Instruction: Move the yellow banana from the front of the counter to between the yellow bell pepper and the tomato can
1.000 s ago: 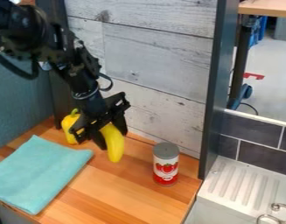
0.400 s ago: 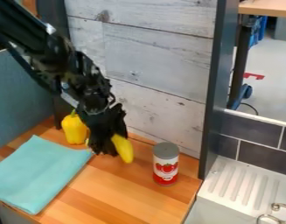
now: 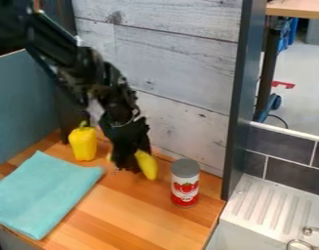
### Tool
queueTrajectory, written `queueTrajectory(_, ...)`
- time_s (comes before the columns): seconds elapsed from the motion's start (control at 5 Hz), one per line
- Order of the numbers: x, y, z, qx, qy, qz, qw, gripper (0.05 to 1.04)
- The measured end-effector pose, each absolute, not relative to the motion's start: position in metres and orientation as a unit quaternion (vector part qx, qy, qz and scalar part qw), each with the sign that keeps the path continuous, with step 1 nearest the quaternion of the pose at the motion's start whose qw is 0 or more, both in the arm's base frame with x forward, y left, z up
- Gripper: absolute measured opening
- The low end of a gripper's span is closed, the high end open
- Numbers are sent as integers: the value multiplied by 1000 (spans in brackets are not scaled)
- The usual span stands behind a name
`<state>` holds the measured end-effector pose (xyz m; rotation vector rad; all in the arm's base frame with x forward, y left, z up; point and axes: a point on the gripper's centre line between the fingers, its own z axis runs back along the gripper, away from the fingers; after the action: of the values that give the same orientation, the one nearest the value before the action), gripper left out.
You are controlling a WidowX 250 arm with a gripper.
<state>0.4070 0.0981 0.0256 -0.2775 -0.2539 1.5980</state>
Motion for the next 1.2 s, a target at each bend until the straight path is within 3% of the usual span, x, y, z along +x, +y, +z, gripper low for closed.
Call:
queueTrajectory(0.4,414,91,19,-118,-73,732,667,612)
queueTrajectory(0.6,410,92,18,-102,-67,742,659,690)
queueTrajectory(0.8,410,89,16,-113,-65,731,669,896)
queueTrajectory(1.0,407,86,16,-111,-52,708,695,1007)
queueTrajectory(1.2,407,85,23,-117,-57,697,706,1003)
